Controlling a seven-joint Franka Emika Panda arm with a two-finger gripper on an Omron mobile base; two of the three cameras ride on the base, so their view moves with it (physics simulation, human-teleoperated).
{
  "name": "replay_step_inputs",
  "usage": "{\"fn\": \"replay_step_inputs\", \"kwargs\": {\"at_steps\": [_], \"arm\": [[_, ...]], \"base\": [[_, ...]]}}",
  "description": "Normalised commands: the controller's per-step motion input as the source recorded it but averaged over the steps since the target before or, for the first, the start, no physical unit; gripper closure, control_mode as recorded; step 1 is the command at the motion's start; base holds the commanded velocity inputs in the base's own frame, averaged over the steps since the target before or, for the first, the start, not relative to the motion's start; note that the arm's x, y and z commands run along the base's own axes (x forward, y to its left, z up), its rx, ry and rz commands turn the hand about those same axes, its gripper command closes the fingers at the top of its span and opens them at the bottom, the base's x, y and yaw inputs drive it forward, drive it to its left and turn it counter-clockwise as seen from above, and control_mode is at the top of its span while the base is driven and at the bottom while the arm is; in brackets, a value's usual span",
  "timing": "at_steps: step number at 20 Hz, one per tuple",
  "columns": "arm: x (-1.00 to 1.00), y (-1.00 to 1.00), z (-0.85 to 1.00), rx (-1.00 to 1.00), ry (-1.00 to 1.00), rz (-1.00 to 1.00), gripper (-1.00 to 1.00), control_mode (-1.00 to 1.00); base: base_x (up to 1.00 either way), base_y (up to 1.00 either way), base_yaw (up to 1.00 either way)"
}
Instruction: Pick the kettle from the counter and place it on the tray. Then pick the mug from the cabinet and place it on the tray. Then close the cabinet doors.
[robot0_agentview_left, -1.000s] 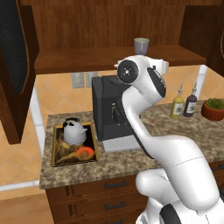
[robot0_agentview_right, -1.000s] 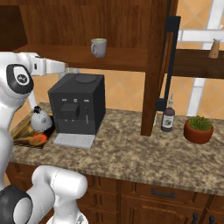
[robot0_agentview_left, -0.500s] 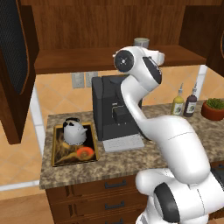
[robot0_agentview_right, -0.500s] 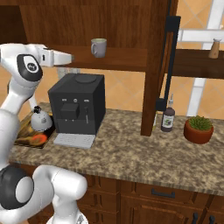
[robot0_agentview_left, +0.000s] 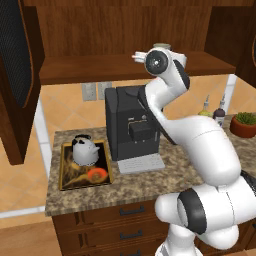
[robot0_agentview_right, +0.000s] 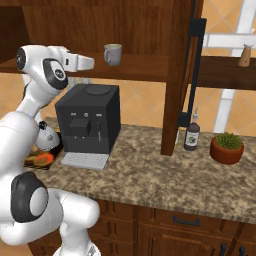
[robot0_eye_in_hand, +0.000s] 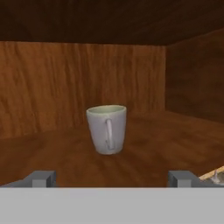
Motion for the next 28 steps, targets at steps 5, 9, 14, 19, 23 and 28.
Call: {"fn": "replay_step_inputs", "kwargs": {"at_steps": [5, 9, 14, 19, 23, 28], "arm": [[0.35, -0.36, 0.0, 0.01, 0.0, 0.11, -1.0, -1.0], [0.47, -0.24, 0.0, 0.0, 0.04, 0.02, -1.0, -1.0], [0.42, -0.02, -0.02, 0.0, 0.05, 0.0, -1.0, -1.0], [0.23, 0.0, 0.0, 0.0, 0.01, 0.0, -1.0, -1.0], [0.25, 0.0, 0.0, 0.0, 0.01, 0.0, -1.0, -1.0], [0.34, 0.0, -0.03, 0.0, 0.02, 0.0, -1.0, -1.0]], "base": [[0.0, 0.0, 0.0], [0.0, 0.0, 0.0], [0.0, 0.0, 0.0], [0.0, 0.0, 0.0], [0.0, 0.0, 0.0], [0.0, 0.0, 0.0]]}}
